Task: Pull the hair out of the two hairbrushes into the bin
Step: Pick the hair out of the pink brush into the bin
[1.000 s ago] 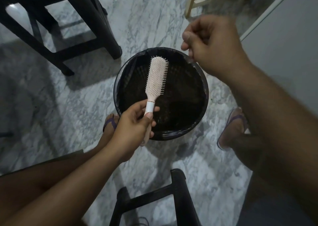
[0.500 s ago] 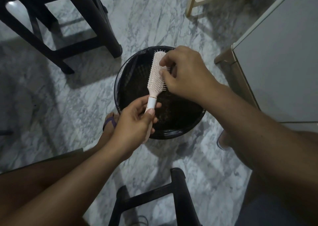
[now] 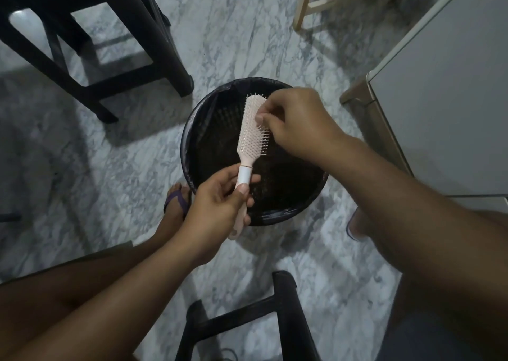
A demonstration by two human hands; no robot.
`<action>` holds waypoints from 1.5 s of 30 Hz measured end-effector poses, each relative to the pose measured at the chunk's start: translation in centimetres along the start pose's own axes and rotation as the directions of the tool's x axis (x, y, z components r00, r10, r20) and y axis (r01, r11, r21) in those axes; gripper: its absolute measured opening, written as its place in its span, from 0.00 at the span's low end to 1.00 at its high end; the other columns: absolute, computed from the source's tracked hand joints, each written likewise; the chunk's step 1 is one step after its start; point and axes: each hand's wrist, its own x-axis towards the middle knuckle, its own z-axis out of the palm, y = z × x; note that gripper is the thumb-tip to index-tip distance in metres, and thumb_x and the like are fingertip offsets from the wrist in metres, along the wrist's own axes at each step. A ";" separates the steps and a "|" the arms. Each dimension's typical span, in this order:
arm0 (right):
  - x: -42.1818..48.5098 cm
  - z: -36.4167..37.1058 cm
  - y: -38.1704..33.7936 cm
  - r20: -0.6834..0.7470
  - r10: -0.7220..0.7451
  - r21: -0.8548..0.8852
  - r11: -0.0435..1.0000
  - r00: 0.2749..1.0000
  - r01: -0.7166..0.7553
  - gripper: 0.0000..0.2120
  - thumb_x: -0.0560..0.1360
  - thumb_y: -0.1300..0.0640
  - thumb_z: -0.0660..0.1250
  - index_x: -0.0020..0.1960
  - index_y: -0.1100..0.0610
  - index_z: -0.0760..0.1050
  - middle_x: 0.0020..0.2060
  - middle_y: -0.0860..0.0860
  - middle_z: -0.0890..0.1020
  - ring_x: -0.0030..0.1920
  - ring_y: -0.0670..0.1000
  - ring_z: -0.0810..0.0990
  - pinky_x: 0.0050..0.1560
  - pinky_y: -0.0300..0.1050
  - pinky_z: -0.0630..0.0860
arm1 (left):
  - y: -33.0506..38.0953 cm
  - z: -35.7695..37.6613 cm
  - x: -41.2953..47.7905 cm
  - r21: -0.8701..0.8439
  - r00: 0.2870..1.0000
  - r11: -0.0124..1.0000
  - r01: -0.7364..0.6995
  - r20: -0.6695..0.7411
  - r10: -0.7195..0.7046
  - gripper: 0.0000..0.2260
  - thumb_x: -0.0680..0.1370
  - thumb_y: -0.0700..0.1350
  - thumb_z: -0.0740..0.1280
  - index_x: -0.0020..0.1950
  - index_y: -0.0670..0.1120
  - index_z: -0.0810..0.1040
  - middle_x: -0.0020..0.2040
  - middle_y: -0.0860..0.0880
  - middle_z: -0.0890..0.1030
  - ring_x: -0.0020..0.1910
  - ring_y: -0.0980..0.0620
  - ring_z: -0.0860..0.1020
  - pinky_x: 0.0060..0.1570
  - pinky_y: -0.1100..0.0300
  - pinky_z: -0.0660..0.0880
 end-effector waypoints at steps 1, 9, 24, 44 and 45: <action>0.2 -0.5 -0.1 -0.035 0.027 0.106 0.994 0.999 -0.023 0.06 0.77 0.54 0.71 0.48 0.56 0.84 0.42 0.47 0.85 0.45 0.45 0.83 0.51 0.40 0.79 | 0.1 0.0 0.0 -0.019 1.000 1.000 -0.003 0.002 0.003 0.14 0.82 0.35 0.61 0.66 0.45 0.76 0.59 0.47 0.83 0.38 0.53 0.75 0.32 0.57 0.74; 1.0 -2.7 1.2 -0.110 0.075 0.261 0.964 0.991 -0.044 0.08 0.80 0.61 0.64 0.50 0.55 0.83 0.41 0.47 0.87 0.31 0.34 0.78 0.39 0.30 0.74 | 0.5 -0.6 0.5 -0.008 0.998 0.998 -0.058 0.005 0.058 0.15 0.82 0.36 0.62 0.68 0.45 0.75 0.59 0.48 0.84 0.38 0.54 0.76 0.33 0.58 0.75; -0.1 -1.6 0.3 0.015 -0.056 -0.289 0.955 0.998 0.058 0.16 0.75 0.43 0.72 0.58 0.50 0.81 0.56 0.49 0.80 0.55 0.51 0.80 0.54 0.50 0.78 | 0.0 -0.9 -0.1 0.251 0.988 0.956 -0.150 0.013 0.152 0.18 0.82 0.35 0.62 0.70 0.49 0.75 0.56 0.54 0.85 0.39 0.56 0.78 0.37 0.57 0.76; 1.0 -3.1 0.8 -0.190 0.302 0.549 0.822 0.934 -0.154 0.10 0.84 0.56 0.58 0.46 0.55 0.75 0.40 0.47 0.78 0.36 0.44 0.80 0.28 0.41 0.78 | 1.4 -1.4 1.0 -0.068 0.991 0.989 -0.134 0.004 0.135 0.13 0.83 0.37 0.62 0.66 0.45 0.77 0.60 0.47 0.84 0.41 0.52 0.76 0.34 0.56 0.73; 0.9 -2.6 0.7 -0.102 0.324 0.554 0.804 0.941 -0.217 0.11 0.84 0.56 0.57 0.46 0.54 0.74 0.43 0.48 0.78 0.40 0.45 0.81 0.29 0.42 0.80 | 1.4 -1.4 1.0 -0.069 0.990 0.988 -0.138 0.005 0.139 0.13 0.83 0.37 0.62 0.66 0.44 0.77 0.60 0.47 0.83 0.41 0.52 0.76 0.34 0.56 0.73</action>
